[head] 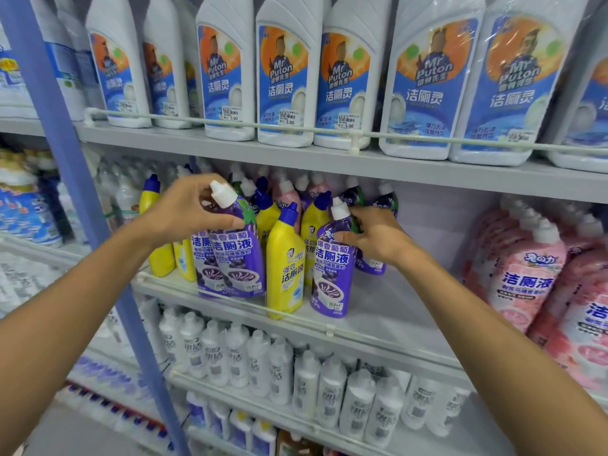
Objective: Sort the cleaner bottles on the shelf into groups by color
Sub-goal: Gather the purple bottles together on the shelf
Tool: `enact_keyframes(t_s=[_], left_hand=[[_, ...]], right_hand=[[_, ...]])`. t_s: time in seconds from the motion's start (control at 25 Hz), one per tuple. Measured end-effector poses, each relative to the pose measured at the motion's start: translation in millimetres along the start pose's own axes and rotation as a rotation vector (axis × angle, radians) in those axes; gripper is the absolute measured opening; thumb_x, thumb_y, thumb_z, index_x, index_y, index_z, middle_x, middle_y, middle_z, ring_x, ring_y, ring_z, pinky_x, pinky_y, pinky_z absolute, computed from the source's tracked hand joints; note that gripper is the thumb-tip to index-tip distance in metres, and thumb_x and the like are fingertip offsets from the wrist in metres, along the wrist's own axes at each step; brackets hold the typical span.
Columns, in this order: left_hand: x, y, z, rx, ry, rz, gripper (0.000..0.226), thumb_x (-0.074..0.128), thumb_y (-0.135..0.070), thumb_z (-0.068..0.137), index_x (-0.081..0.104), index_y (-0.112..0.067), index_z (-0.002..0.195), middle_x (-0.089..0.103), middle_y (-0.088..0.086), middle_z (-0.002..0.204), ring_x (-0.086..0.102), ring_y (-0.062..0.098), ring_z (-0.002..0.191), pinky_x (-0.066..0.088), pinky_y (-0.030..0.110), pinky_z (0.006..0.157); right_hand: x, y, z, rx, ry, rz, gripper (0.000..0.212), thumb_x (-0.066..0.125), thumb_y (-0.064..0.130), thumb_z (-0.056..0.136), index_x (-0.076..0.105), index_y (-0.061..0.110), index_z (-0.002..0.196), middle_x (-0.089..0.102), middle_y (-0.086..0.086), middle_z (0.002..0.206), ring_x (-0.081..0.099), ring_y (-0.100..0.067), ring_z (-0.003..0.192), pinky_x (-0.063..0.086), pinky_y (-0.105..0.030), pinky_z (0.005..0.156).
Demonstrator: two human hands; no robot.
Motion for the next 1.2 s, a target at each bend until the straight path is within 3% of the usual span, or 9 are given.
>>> enact_keyframes(t_s=[0.16,0.28,0.44,0.6,0.68,0.84,0.96,1.08,1.2], left_hand=[[-3.3,-43.3,-8.0,0.050,0.022,-0.004,0.035,0.091,-0.021,0.066,0.073,-0.015,0.095,0.078,0.003,0.092,0.074,0.022,0.092,0.060,0.052,0.087],[5.9,-73.7,-13.5,0.076,0.084,-0.051,0.034,0.090,-0.018,0.067,0.073,-0.014,0.096,0.078,0.003,0.091,0.075,0.018,0.088,0.061,0.042,0.081],[42.6,-101.4,-7.2,0.083,0.144,-0.078,0.034,0.090,-0.021,0.070,0.071,-0.012,0.097,0.079,-0.001,0.091,0.075,0.013,0.088,0.059,0.027,0.076],[100.9,-104.8,16.6,0.123,0.143,-0.082,0.037,0.094,-0.027,0.069,0.071,-0.013,0.094,0.078,0.000,0.091,0.074,0.016,0.091,0.060,0.038,0.080],[129.5,-96.6,33.8,0.115,0.114,-0.057,0.041,0.095,-0.034,0.065,0.070,-0.017,0.094,0.077,-0.002,0.091,0.073,0.015,0.091,0.059,0.045,0.084],[180.2,-69.2,57.0,0.088,0.141,0.001,0.053,0.092,-0.052,0.058,0.067,-0.022,0.094,0.074,-0.005,0.092,0.071,0.014,0.090,0.058,0.047,0.083],[203.0,-47.5,65.2,0.038,0.101,-0.113,0.050,0.095,-0.030,0.065,0.065,-0.017,0.103,0.075,-0.001,0.098,0.071,0.014,0.094,0.057,0.048,0.087],[218.2,-39.2,50.8,0.017,0.064,-0.098,0.071,0.094,-0.028,0.066,0.057,-0.022,0.125,0.074,-0.005,0.110,0.071,0.011,0.099,0.058,0.043,0.090],[236.0,-19.9,18.0,-0.092,-0.040,0.009,0.084,0.094,-0.028,0.065,0.046,-0.024,0.134,0.074,-0.003,0.109,0.073,0.016,0.093,0.060,0.036,0.078]], right_hand=[[-13.1,-8.1,-14.3,-0.016,-0.012,-0.037,0.037,0.076,0.036,0.089,0.065,0.016,0.118,0.071,-0.001,0.101,0.063,-0.010,0.081,0.045,-0.015,0.062],[-23.6,-14.1,-24.9,-0.039,-0.030,-0.081,0.039,0.076,0.036,0.089,0.066,0.014,0.119,0.071,-0.004,0.102,0.064,-0.017,0.086,0.046,-0.025,0.070],[-37.6,-30.8,-36.5,-0.054,-0.040,-0.140,0.040,0.077,0.037,0.087,0.068,0.015,0.120,0.074,-0.004,0.103,0.066,-0.020,0.088,0.045,-0.028,0.074],[-51.7,-48.8,-47.3,-0.033,-0.042,-0.130,0.040,0.077,0.034,0.087,0.068,0.015,0.121,0.075,-0.003,0.111,0.069,-0.019,0.097,0.049,-0.027,0.079],[-57.9,-60.4,-52.0,-0.011,-0.034,-0.120,0.042,0.077,0.033,0.088,0.067,0.014,0.123,0.075,-0.004,0.114,0.070,-0.022,0.100,0.054,-0.034,0.088],[-64.1,-73.2,-61.8,-0.003,-0.100,-0.075,0.049,0.079,0.032,0.086,0.064,0.016,0.129,0.073,-0.003,0.119,0.070,-0.022,0.103,0.055,-0.039,0.091],[-52.7,-85.5,-74.8,0.063,-0.208,0.094,0.059,0.082,0.042,0.080,0.061,0.020,0.130,0.074,0.004,0.115,0.071,-0.015,0.100,0.057,-0.035,0.089],[-11.3,-113.9,-96.4,0.221,-0.226,0.179,0.063,0.088,0.041,0.073,0.059,0.017,0.123,0.074,0.006,0.111,0.072,-0.011,0.097,0.058,-0.031,0.085],[30.3,-135.2,-116.8,0.321,-0.175,0.186,0.057,0.087,0.039,0.076,0.060,0.017,0.120,0.074,0.008,0.110,0.072,-0.010,0.095,0.052,-0.008,0.072]])
Point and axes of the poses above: each hand's wrist, its own z-axis towards the middle knuckle, its own x-axis out of the palm, y = z × x, the point moved 6 cm from there along z, towards the middle knuckle
